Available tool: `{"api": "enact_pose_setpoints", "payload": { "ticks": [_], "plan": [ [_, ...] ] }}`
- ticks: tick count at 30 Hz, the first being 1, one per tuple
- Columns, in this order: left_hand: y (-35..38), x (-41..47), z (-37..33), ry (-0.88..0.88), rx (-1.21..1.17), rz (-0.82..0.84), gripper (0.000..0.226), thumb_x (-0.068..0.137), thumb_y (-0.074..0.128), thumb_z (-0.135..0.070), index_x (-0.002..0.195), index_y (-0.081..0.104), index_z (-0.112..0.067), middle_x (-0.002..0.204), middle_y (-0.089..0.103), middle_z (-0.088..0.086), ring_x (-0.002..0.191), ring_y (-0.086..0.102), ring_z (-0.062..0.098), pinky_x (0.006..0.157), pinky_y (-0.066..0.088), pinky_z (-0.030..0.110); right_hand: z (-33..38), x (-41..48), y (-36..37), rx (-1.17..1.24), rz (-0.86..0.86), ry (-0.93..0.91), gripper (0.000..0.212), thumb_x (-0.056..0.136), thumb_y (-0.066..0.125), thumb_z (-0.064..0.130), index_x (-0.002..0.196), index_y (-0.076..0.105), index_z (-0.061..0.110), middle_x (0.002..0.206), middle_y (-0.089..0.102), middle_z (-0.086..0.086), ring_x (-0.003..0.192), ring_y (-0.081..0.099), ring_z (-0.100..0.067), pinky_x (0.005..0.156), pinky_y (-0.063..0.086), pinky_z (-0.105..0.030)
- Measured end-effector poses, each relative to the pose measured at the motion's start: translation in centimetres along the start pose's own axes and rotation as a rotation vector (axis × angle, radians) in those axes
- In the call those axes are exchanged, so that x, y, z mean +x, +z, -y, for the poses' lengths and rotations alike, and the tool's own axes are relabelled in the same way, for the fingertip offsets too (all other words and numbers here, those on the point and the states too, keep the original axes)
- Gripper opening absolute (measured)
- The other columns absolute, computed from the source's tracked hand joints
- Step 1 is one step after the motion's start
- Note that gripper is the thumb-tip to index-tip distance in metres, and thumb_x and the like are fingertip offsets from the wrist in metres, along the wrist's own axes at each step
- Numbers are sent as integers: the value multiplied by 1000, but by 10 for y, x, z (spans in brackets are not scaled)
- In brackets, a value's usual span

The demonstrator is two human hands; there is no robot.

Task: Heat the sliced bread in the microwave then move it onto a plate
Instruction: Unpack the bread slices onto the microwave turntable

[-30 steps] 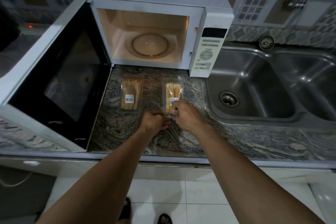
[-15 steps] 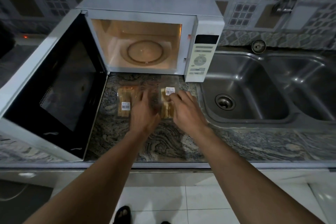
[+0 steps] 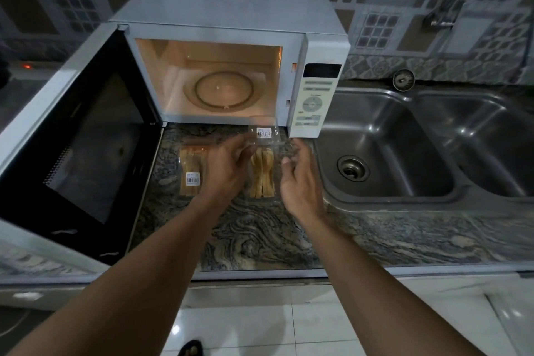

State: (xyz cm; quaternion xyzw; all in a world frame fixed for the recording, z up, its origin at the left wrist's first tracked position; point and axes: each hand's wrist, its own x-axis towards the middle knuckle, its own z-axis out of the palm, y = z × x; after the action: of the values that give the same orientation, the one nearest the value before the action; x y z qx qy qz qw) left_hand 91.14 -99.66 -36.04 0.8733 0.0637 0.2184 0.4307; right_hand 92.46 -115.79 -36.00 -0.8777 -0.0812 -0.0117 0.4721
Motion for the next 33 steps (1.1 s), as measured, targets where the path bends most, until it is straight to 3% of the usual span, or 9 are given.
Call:
{"api": "enact_pose_setpoints", "payload": {
  "ticks": [3,6,8,12,17,20,24,26,33],
  "plan": [
    [1,8,-2,-7,-25,2,28,96,59,-35,123,65,-29,107,73,-8,97,68,4,83,59,36,-7,1,8,19,52,201,42,106,42,27,148,37,29,137,57,3,111,56,-12,85,35,-25],
    [1,17,-2,35,-35,-22,32,97,55,-45,122,65,-29,112,70,-5,101,67,7,85,58,37,-12,1,20,-86,113,222,37,102,49,27,139,47,26,124,64,-3,90,60,-15,73,43,-25],
    [2,22,-3,56,-36,-25,31,98,53,-43,121,65,-26,114,67,-4,103,65,10,86,58,35,-12,4,29,-129,120,216,40,95,58,37,132,50,23,123,63,-5,102,63,-27,81,50,-33],
    [1,25,-9,52,-44,7,24,101,51,-36,116,63,-22,100,71,-5,96,66,6,69,46,5,-9,15,46,-284,133,206,62,87,65,58,130,51,14,128,55,-9,110,59,-33,87,53,-41],
    [-1,29,-9,41,-46,11,23,102,50,-35,113,63,-21,89,67,-9,81,61,-1,61,39,5,-7,25,66,-640,14,156,63,89,69,48,136,48,11,134,53,-12,123,50,-30,93,46,-41],
    [-2,29,-8,47,-36,12,23,102,49,-36,114,63,-23,89,68,-9,84,62,1,63,41,8,-2,30,69,-667,29,175,66,86,74,46,135,47,11,133,55,-14,123,50,-31,93,46,-42],
    [-4,27,-9,39,-38,24,21,102,49,-32,113,63,-21,73,57,-18,66,53,-7,56,36,5,6,31,63,-571,54,183,65,83,78,39,133,50,7,131,58,-15,121,53,-31,92,48,-39],
    [-5,25,-10,48,-38,34,23,102,49,-32,116,62,-21,78,60,-16,75,57,-5,60,39,4,10,30,58,-537,35,165,59,84,78,35,129,52,7,129,59,-14,119,55,-31,90,48,-38],
    [-6,22,-8,28,-38,70,26,101,47,-37,122,59,-26,112,72,0,106,65,10,88,56,32,21,19,38,-504,0,154,55,84,78,28,128,52,8,125,63,-12,115,60,-33,87,52,-40]
  ]
}}
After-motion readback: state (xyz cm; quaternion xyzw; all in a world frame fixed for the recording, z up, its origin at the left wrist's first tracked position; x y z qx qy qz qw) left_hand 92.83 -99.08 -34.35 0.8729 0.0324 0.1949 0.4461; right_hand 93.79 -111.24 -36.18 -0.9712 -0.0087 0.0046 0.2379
